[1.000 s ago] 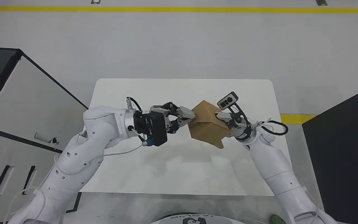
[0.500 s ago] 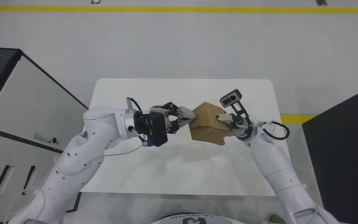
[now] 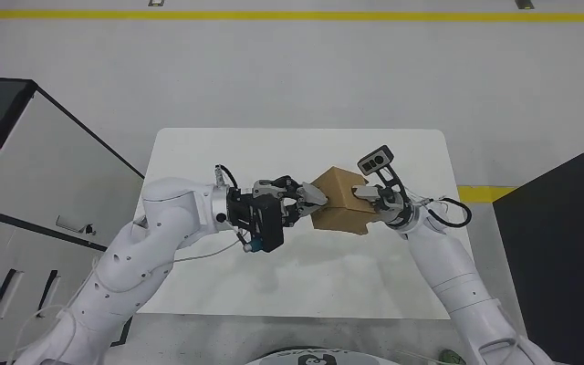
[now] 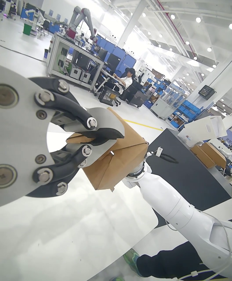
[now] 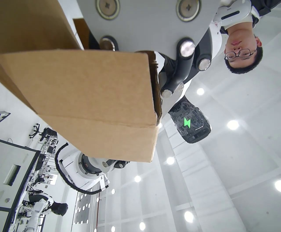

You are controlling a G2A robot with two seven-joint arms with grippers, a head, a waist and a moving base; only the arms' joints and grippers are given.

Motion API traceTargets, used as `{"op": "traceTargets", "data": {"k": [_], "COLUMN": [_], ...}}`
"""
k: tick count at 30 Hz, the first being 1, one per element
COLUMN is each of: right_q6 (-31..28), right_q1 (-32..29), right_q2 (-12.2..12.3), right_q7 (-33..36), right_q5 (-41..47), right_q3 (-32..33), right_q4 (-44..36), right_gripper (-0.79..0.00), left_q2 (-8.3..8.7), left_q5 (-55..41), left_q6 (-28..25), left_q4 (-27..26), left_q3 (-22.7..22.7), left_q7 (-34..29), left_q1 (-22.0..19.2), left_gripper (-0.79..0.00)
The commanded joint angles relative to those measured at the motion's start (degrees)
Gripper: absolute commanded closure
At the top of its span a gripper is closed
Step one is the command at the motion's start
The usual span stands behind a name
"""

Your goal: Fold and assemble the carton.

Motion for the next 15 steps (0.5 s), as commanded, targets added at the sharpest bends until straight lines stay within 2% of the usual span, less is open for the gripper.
{"op": "traceTargets", "data": {"k": [1,15], "right_q6": [0.0,0.0], "right_q1": [0.0,0.0], "right_q2": [0.0,0.0], "right_q7": [0.0,0.0], "right_q5": [0.0,0.0], "right_q3": [0.0,0.0], "right_q4": [0.0,0.0], "right_gripper": [0.0,0.0], "left_q2": [0.05,0.31], "left_q5": [0.61,3.01], "left_q6": [-0.22,-0.69], "left_q4": [-0.26,-0.83], "left_q3": [0.11,1.05], "left_q7": [-0.04,0.78], "left_q1": [-0.12,-0.43], "left_gripper": [0.0,0.0]}}
